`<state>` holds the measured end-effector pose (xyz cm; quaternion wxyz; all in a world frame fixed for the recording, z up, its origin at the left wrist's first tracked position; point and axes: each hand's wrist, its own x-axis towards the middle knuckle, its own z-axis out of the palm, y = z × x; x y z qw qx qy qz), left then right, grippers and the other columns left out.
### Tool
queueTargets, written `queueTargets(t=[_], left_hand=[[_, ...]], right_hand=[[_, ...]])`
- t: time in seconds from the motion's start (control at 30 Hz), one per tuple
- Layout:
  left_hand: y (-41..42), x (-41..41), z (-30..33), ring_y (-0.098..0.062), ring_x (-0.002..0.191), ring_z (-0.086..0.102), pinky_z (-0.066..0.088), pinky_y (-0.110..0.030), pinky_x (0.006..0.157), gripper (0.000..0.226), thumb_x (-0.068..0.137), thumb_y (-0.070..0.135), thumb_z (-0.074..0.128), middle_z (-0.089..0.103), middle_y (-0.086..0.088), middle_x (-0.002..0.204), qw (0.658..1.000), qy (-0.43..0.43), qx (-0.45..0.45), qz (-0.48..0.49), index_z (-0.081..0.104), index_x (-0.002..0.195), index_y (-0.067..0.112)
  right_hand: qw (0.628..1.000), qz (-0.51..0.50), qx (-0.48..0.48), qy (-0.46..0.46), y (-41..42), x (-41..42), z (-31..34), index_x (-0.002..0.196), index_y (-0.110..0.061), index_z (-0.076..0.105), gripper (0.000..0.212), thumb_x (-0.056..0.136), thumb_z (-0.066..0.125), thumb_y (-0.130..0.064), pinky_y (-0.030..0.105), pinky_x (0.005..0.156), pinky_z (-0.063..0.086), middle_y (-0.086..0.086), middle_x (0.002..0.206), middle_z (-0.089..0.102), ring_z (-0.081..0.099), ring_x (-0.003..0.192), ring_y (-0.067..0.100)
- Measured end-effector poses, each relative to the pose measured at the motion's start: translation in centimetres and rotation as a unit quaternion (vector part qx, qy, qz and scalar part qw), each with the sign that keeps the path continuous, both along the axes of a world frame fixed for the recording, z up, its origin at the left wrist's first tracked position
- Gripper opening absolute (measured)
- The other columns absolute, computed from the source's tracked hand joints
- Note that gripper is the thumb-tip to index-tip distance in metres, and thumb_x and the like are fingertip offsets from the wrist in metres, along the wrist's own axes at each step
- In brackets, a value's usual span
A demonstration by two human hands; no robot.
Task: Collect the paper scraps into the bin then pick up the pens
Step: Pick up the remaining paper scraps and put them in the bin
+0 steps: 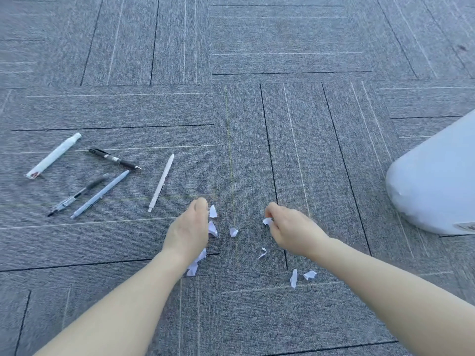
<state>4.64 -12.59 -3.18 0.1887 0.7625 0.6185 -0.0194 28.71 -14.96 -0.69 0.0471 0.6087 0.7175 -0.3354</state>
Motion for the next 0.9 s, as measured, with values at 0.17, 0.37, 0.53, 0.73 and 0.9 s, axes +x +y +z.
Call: queueTargets(t=[0.17, 0.37, 0.53, 0.73, 0.9], left_hand=[[-1.4, -0.5, -0.1, -0.023, 0.094, 0.056, 0.046, -0.032, 0.066, 0.046, 0.095, 0.011, 0.04, 0.049, -0.003, 0.118, 0.999, 0.024, 0.001, -0.022, 0.03, 0.139, 0.015], [-0.4, 0.9, -0.9, -0.022, 0.08, 0.06, 0.05, -0.034, 0.053, 0.045, 0.095, 0.051, 0.037, 0.047, -0.006, 0.104, 0.992, 0.1, 0.038, -0.064, 0.038, 0.122, 0.015], [-0.5, -0.5, -1.9, -0.018, 0.05, 0.049, 0.039, -0.026, 0.033, 0.021, 0.081, 0.017, 0.07, 0.047, -0.006, 0.074, 0.98, 0.05, 0.117, -0.155, 0.05, 0.079, 0.011], [-1.8, -2.5, -1.7, -0.02, 0.048, 0.044, 0.033, -0.027, 0.04, 0.025, 0.101, 0.026, 0.022, 0.038, -0.001, 0.072, 0.995, -0.006, 0.087, -0.05, 0.039, 0.092, 0.01], [-3.0, -2.4, -0.9, -0.032, 0.072, 0.065, 0.046, -0.037, 0.053, 0.042, 0.09, 0.003, 0.05, 0.062, -0.011, 0.11, 0.998, -0.012, 0.049, -0.025, 0.045, 0.131, 0.007]], right_hand=[[0.993, 0.055, 0.055, -0.089, -0.4, -1.1, -0.8, 0.111, -0.015, 0.038, 0.024, 0.102, 0.037, -0.038, 0.041, 0.058, 0.054, 0.002, 0.09, 0.057, 0.064, 0.07, 0.029], [0.994, 0.041, 0.059, -0.081, -0.3, -0.9, -1.4, 0.093, -0.016, 0.036, 0.008, 0.101, 0.038, -0.014, 0.042, 0.056, 0.052, -0.001, 0.08, 0.052, 0.061, 0.065, 0.029], [0.999, -0.018, 0.017, 0.037, -1.2, -2.0, -0.4, 0.09, -0.015, 0.041, 0.012, 0.101, 0.038, -0.02, 0.041, 0.066, 0.047, -0.001, 0.079, 0.05, 0.05, 0.068, 0.02], [0.998, 0.053, 0.015, 0.03, -0.6, -5.3, -0.4, 0.123, -0.017, 0.041, 0.036, 0.09, 0.039, 0.0, 0.041, 0.064, 0.049, 0.005, 0.112, 0.058, 0.054, 0.073, 0.023], [0.987, 0.141, 0.041, -0.068, -0.6, -6.9, -1.1, 0.13, -0.015, 0.034, 0.043, 0.089, 0.038, 0.0, 0.041, 0.053, 0.048, 0.009, 0.107, 0.053, 0.053, 0.061, 0.031]])
